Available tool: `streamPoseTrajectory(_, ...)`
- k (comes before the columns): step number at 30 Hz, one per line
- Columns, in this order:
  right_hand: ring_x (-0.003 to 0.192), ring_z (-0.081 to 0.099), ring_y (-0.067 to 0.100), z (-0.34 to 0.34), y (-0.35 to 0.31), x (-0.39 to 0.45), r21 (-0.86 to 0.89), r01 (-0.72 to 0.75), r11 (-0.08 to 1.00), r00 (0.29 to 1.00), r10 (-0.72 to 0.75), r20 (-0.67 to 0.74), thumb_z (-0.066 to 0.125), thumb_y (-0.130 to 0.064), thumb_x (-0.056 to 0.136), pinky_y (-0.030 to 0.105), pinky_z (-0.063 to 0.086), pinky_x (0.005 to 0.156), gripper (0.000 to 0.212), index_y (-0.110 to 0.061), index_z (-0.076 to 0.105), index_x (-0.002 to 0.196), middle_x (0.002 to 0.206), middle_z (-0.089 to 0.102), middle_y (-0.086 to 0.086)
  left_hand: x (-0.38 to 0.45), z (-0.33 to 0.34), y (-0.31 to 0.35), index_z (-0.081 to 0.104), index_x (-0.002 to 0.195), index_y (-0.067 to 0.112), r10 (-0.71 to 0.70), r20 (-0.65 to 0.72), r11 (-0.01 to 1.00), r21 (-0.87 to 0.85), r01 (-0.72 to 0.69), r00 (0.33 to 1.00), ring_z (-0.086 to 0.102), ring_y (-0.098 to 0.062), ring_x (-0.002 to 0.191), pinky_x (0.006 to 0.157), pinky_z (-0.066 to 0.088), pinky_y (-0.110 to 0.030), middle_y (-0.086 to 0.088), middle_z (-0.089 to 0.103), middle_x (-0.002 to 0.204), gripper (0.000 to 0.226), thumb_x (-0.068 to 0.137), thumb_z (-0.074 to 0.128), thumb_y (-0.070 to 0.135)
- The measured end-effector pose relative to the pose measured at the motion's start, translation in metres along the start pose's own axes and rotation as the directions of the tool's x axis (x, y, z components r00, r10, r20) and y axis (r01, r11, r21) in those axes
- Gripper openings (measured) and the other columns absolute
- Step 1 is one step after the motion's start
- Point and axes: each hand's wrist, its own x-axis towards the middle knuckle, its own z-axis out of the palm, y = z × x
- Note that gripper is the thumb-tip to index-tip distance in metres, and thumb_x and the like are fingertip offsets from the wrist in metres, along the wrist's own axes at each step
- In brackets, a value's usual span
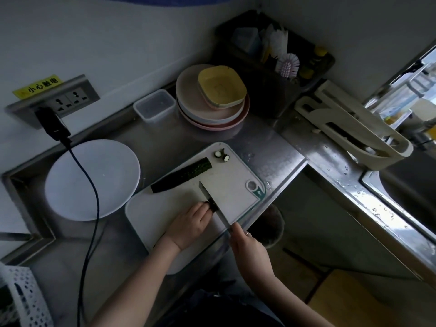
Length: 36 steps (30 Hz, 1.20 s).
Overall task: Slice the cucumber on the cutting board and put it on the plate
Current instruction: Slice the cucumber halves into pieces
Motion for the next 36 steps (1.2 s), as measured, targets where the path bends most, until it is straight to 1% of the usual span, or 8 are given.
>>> streamPoseTrajectory(3,0.075,0.059,0.033,-0.001,0.001,-0.001,-0.004,0.007,1.000,1.000,-0.007,0.000,0.040,-0.028,0.097,0.041,0.049,0.060,0.013,-0.024,0.037,0.109,0.086,0.057,0.005,0.000,0.000,-0.001,0.047,0.114,0.002,0.005,0.002,1.000,0.002,-0.005,1.000,0.047,-0.026,0.099,0.075,0.055,-0.031,-0.015,0.048,0.108,0.031,0.083,0.043,0.007)
streamPoseTrajectory(6,0.074,0.060,0.031,0.003,0.000,0.000,-0.041,0.011,0.999,1.000,-0.010,0.009,0.039,-0.027,0.098,0.041,0.050,0.059,0.013,-0.025,0.034,0.109,0.088,0.058,0.004,-0.001,0.000,0.000,0.046,0.113,0.002,0.001,-0.002,1.000,-0.004,-0.001,1.000,0.046,-0.026,0.098,0.075,0.054,-0.031,-0.014,0.043,0.108,0.030,0.083,0.043,0.008)
streamPoseTrajectory(12,0.075,0.063,0.029,0.006,-0.002,0.000,-0.137,0.045,0.989,0.998,-0.040,0.040,0.045,-0.013,0.094,0.037,0.051,0.057,0.032,-0.019,0.037,0.124,0.100,0.062,0.007,-0.001,0.001,-0.001,0.046,0.107,0.003,-0.006,0.008,1.000,0.022,0.006,1.000,0.046,-0.027,0.096,0.072,0.054,-0.032,-0.016,0.048,0.104,0.026,0.082,0.044,0.010)
streamPoseTrajectory(15,0.074,0.062,0.029,0.004,-0.003,0.002,-0.144,0.028,0.989,0.998,-0.019,0.065,0.044,-0.011,0.093,0.034,0.042,0.054,0.032,-0.018,0.038,0.124,0.093,0.060,0.008,0.000,-0.001,0.000,0.046,0.104,0.005,-0.012,-0.007,1.000,0.012,0.012,1.000,0.045,-0.026,0.097,0.073,0.054,-0.032,-0.013,0.042,0.106,0.024,0.081,0.040,0.008)
streamPoseTrajectory(21,0.071,0.061,0.031,0.004,-0.003,0.005,-0.153,0.009,0.988,0.995,0.006,0.097,0.041,-0.011,0.092,0.037,0.047,0.056,0.033,-0.019,0.035,0.124,0.087,0.060,0.009,-0.001,0.001,-0.002,0.046,0.105,0.004,-0.014,-0.012,1.000,-0.018,0.013,1.000,0.045,-0.027,0.100,0.073,0.055,-0.033,-0.014,0.042,0.109,0.026,0.079,0.040,0.006)
streamPoseTrajectory(24,0.071,0.061,0.031,0.002,-0.004,0.006,-0.149,0.006,0.989,0.995,0.009,0.102,0.040,-0.010,0.092,0.037,0.046,0.055,0.029,-0.019,0.033,0.119,0.085,0.059,0.008,-0.003,0.002,-0.001,0.046,0.106,0.004,-0.009,-0.003,1.000,-0.018,0.009,1.000,0.045,-0.026,0.100,0.072,0.055,-0.032,-0.013,0.042,0.110,0.028,0.079,0.039,0.006)
streamPoseTrajectory(29,0.072,0.061,0.031,-0.007,-0.007,0.014,-0.015,-0.022,1.000,0.999,0.023,0.046,0.037,-0.023,0.099,0.048,0.052,0.062,0.005,-0.022,0.035,0.104,0.082,0.062,0.008,-0.001,-0.001,-0.001,0.045,0.108,0.006,-0.011,0.015,1.000,-0.012,0.011,1.000,0.045,-0.024,0.099,0.075,0.053,-0.031,-0.011,0.042,0.110,0.030,0.079,0.040,0.013)
streamPoseTrajectory(36,0.069,0.061,0.029,-0.005,-0.008,0.005,-0.036,0.003,0.999,0.999,-0.001,0.045,0.038,-0.027,0.100,0.047,0.052,0.062,0.008,-0.020,0.036,0.104,0.080,0.061,0.007,0.000,0.001,0.000,0.046,0.110,0.005,-0.033,-0.009,0.999,-0.028,0.032,0.999,0.047,-0.023,0.097,0.076,0.053,-0.031,-0.011,0.043,0.107,0.029,0.082,0.045,0.015)
